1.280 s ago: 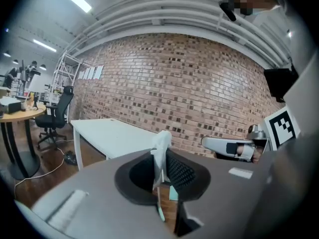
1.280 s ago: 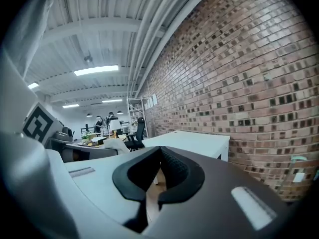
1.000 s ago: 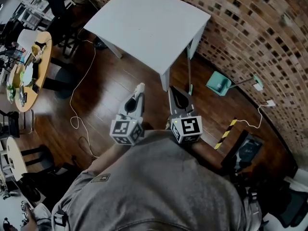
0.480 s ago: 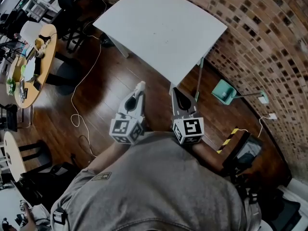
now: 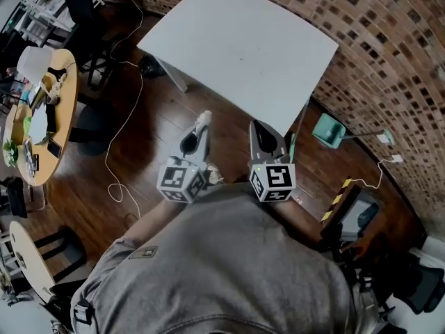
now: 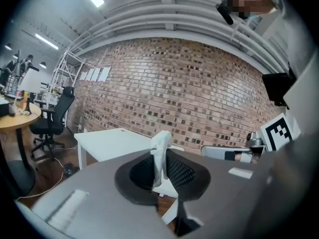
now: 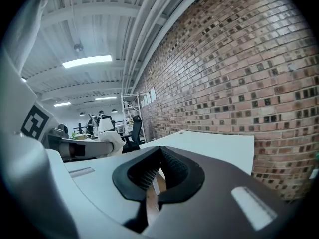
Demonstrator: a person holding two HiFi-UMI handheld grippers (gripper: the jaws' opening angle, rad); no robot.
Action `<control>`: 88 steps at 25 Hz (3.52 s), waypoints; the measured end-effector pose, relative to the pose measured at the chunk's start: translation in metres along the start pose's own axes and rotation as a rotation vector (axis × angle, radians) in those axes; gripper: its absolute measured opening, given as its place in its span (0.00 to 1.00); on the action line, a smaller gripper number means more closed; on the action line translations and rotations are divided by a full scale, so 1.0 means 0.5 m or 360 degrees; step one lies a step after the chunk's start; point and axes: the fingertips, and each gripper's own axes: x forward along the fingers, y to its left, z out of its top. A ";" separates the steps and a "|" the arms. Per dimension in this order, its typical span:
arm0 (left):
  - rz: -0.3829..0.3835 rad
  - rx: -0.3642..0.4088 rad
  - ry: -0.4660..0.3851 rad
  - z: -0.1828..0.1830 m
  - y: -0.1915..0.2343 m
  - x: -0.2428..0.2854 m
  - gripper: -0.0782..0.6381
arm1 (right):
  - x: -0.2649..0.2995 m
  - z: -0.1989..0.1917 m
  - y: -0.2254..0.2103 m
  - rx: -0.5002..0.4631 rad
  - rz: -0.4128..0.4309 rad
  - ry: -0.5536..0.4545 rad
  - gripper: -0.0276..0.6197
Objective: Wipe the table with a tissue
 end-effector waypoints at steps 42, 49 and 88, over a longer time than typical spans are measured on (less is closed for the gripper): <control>-0.0194 0.0091 0.0313 0.092 0.126 0.546 0.16 | 0.289 0.053 -0.334 0.0363 -0.0514 -0.0050 0.06; -0.0267 0.0095 0.0375 0.088 0.163 0.628 0.16 | 0.317 0.040 -0.374 0.0380 -0.0681 0.0011 0.06; -0.0375 0.0238 0.0873 -0.134 0.270 0.937 0.16 | 0.396 -0.067 -0.509 0.0491 -0.1117 0.0306 0.06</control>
